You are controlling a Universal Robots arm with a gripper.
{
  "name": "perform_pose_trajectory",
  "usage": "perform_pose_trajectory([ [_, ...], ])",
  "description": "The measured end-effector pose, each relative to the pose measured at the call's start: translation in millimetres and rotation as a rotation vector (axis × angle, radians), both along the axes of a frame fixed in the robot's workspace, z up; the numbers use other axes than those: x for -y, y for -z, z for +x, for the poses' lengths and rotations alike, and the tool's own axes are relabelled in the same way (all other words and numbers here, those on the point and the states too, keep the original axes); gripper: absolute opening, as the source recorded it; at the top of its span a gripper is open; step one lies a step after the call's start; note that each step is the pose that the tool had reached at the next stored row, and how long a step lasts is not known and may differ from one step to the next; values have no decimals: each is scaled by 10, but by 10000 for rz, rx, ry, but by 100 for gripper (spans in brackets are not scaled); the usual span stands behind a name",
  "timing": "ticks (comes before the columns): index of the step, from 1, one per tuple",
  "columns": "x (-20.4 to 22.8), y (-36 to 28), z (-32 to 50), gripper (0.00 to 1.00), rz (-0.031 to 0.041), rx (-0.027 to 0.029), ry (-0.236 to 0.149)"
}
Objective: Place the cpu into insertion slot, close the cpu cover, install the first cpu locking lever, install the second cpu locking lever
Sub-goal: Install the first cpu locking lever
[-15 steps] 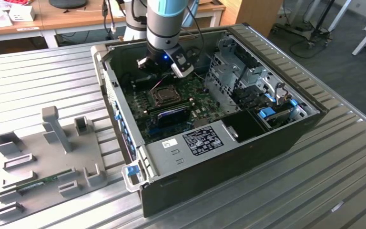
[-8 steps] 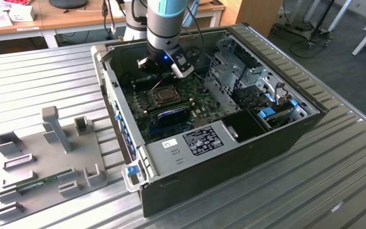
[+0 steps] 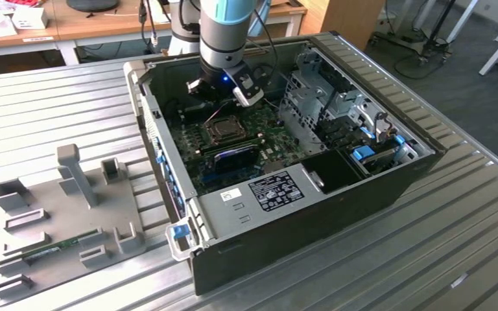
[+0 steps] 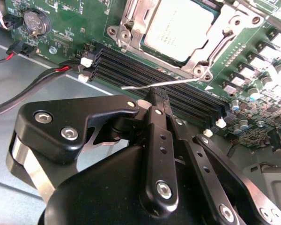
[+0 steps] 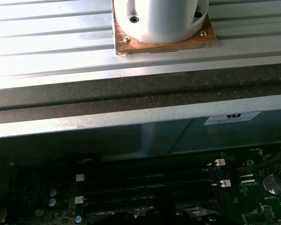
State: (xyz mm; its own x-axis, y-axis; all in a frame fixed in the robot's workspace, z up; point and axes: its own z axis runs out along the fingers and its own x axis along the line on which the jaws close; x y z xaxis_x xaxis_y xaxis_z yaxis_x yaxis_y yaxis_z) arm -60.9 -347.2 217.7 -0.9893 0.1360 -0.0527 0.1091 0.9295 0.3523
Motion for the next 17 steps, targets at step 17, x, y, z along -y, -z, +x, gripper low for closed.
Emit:
perform_pose_trajectory([
  [17, 0, 28, 14, 10, 11, 2, 0],
])
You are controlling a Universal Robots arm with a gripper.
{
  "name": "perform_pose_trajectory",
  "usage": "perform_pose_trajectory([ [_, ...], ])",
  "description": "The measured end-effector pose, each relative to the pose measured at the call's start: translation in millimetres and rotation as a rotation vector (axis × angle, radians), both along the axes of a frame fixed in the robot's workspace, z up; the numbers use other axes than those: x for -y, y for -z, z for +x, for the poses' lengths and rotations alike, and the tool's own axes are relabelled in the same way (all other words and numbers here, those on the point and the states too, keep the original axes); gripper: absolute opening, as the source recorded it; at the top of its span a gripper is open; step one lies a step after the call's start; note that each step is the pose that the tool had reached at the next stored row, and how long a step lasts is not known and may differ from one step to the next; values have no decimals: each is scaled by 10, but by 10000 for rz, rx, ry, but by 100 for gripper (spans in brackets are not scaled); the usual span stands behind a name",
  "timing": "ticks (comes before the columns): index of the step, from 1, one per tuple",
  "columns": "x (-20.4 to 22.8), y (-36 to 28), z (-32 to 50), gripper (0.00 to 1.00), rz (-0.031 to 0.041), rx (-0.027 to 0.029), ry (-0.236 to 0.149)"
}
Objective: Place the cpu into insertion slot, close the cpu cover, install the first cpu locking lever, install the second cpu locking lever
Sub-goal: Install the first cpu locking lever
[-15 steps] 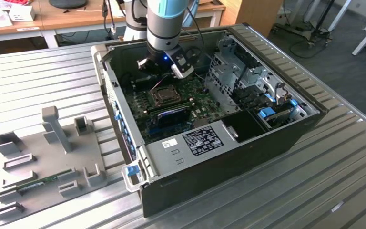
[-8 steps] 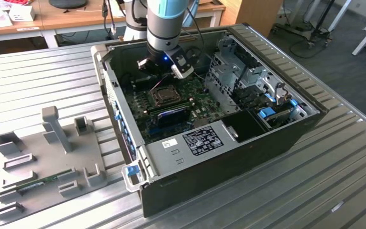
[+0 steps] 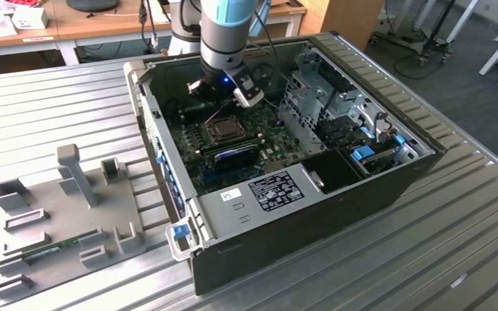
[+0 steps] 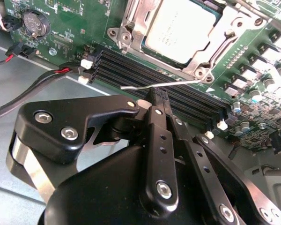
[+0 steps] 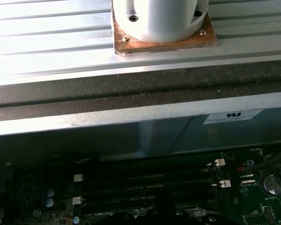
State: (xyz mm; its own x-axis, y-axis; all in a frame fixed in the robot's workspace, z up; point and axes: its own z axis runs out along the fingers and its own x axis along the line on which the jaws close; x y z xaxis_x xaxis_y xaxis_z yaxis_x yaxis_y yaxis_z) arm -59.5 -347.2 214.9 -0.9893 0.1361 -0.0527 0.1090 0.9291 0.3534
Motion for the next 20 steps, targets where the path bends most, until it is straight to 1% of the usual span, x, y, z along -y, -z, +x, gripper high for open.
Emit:
perform_pose_trajectory([
  [8, 0, 9, 2, 10, 4, 1, 0],
  [11, 0, 21, 2, 10, 9, -1, 0],
  [15, 0, 50, 2, 10, 38, -1, 0],
  [20, 0, 64, 6, 10, 40, -2, -1],
])
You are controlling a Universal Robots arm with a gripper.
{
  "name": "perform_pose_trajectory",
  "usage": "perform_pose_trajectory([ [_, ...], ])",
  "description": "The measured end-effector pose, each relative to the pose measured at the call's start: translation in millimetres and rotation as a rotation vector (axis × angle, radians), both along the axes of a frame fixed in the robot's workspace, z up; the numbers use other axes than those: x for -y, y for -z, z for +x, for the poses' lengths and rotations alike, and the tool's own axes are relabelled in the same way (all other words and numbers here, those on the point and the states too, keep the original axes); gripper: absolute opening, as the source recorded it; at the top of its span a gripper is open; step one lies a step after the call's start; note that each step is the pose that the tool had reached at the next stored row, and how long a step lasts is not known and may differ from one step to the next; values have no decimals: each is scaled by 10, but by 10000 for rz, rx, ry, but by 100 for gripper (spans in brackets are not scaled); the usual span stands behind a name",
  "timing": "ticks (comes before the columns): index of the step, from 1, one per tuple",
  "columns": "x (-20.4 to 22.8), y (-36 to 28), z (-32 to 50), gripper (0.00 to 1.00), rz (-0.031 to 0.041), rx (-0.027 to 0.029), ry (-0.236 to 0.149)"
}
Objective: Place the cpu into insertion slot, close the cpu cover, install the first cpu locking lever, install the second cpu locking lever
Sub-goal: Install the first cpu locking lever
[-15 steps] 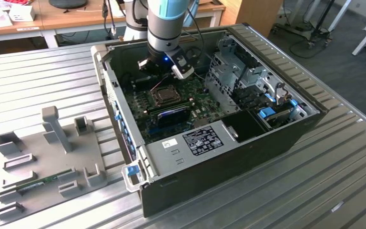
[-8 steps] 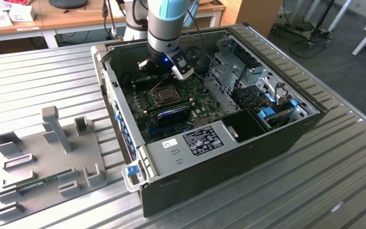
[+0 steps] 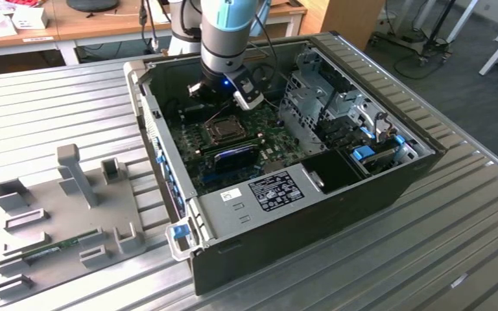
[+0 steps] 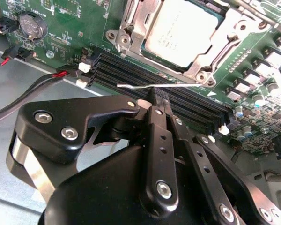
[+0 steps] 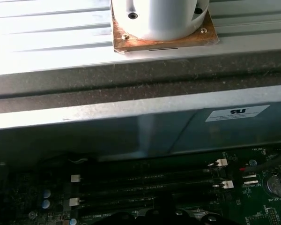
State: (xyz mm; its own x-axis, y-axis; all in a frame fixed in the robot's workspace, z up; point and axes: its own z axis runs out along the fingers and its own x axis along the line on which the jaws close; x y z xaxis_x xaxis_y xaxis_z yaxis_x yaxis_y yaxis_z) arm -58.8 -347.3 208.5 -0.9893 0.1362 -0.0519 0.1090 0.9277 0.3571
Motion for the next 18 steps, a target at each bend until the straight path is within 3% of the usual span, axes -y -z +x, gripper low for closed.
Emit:
perform_pose_trajectory([
  [18, 15, 8, 18, 10, 2, 1, 1],
])
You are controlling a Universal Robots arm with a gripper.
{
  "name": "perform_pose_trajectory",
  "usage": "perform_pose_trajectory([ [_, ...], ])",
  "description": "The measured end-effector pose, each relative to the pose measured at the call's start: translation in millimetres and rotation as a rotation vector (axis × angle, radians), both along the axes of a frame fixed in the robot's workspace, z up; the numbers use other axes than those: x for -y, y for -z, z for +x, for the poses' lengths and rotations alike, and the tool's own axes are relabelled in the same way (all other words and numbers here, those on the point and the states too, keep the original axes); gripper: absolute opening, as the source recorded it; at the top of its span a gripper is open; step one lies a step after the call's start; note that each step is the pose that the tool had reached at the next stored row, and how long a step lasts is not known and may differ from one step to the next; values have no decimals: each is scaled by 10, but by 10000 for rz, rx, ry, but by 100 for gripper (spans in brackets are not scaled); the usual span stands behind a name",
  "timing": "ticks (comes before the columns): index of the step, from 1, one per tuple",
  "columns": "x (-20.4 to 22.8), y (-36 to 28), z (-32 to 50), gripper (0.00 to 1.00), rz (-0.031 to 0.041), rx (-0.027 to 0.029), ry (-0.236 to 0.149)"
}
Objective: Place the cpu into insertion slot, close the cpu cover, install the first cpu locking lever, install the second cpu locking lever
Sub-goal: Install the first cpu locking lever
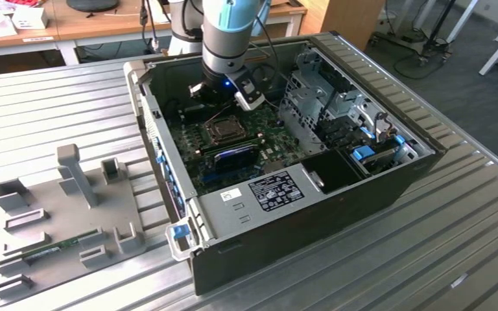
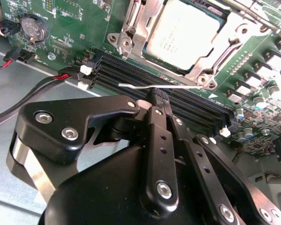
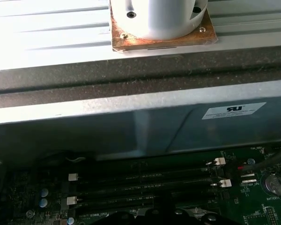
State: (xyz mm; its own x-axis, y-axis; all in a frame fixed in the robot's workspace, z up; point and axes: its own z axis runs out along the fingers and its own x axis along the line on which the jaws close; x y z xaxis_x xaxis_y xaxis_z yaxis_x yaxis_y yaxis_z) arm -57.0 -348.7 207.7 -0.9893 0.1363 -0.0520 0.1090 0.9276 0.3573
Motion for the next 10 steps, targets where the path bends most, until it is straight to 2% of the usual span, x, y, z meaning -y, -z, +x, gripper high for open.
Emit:
perform_pose_trajectory([
  [10, 13, 0, 7, 10, -2, -1, -1],
])
